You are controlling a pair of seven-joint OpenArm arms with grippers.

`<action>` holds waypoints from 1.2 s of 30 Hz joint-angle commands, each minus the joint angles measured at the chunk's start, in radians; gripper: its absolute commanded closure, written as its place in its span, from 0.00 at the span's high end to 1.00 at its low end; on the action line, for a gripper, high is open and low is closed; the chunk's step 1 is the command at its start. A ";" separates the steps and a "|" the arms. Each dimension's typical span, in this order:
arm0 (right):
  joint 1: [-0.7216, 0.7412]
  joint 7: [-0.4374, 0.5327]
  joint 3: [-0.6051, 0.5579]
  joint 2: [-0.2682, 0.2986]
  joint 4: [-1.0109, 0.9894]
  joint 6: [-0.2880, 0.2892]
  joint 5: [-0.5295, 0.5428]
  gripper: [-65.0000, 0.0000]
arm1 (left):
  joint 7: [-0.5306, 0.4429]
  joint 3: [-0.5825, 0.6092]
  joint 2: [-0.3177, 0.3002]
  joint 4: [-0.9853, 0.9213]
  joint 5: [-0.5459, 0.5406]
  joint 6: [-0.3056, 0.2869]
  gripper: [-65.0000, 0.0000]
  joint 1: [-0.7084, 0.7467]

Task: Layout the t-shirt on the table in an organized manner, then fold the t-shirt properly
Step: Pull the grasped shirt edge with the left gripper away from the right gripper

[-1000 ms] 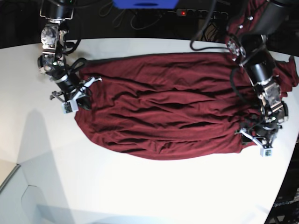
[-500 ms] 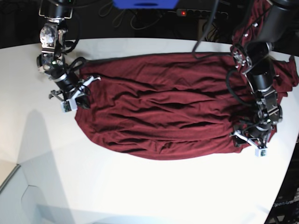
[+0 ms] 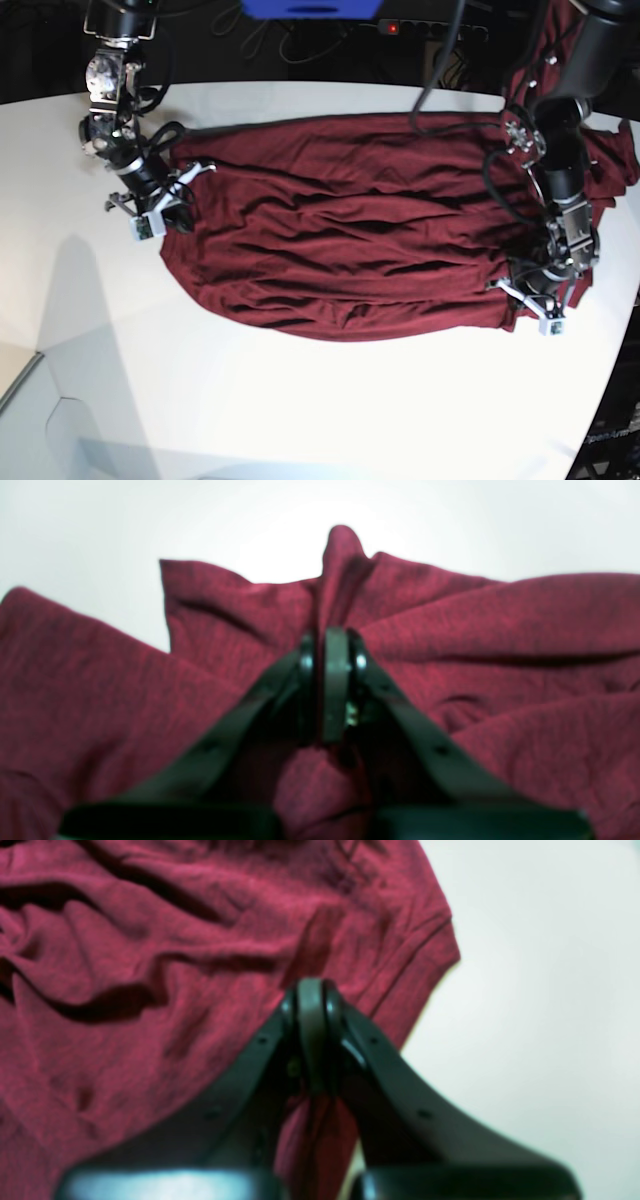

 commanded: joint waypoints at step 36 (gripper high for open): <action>0.012 0.025 0.002 0.007 0.018 0.001 0.019 0.00 | -0.016 0.095 0.040 0.697 -0.007 0.000 0.00 0.084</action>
